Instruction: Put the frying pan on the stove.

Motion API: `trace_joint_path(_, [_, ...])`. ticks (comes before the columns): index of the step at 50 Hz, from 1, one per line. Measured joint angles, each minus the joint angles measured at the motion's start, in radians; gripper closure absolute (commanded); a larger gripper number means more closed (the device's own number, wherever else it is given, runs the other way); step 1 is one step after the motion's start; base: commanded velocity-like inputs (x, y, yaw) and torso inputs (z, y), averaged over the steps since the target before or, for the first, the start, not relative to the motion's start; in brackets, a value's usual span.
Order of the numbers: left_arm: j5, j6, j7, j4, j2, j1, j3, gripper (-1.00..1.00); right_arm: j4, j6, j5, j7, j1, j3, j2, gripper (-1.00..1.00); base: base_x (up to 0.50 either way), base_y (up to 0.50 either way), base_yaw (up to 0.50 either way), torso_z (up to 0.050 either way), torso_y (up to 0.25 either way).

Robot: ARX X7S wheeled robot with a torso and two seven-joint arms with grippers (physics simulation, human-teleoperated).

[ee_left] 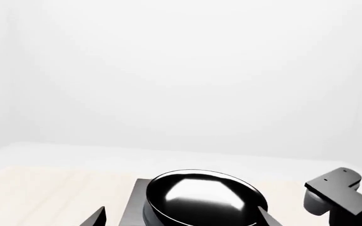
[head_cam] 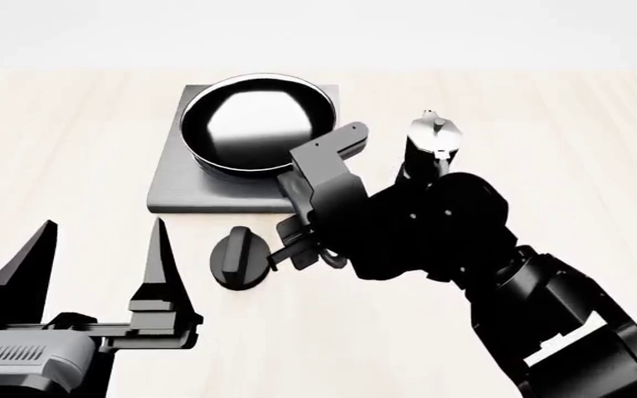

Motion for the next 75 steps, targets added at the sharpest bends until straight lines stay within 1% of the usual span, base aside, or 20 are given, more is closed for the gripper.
trace_joint_path(22, [-0.004, 0.002, -0.006, 0.003, -0.007, -0.002, 0.003, -1.0, 0.008, -0.03, -0.015, -0.019, -0.008, -0.016, 0.004, 1.0, 0.0, 0.0, 0.0, 0.0, 0.0])
trace_joint_path(23, [-0.004, 0.002, -0.007, 0.002, -0.007, -0.002, 0.003, -1.0, 0.008, -0.031, -0.014, -0.019, -0.008, -0.015, 0.004, -1.0, 0.0, 0.0, 0.0, 0.0, 0.0])
trace_joint_path(52, [-0.006, 0.008, -0.012, 0.001, -0.013, -0.004, 0.01, -1.0, -0.003, -0.03, -0.009, 0.0, 0.004, 0.004, 0.008, -1.0, 0.0, 0.0, 0.0, 0.0, 0.0])
trace_joint_path(75, [-0.001, 0.011, -0.014, -0.004, -0.015, -0.009, 0.023, -1.0, -0.139, -0.002, 0.125, 0.136, -0.006, 0.094, 0.045, -1.0, 0.0, 0.0, 0.0, 0.0, 0.0])
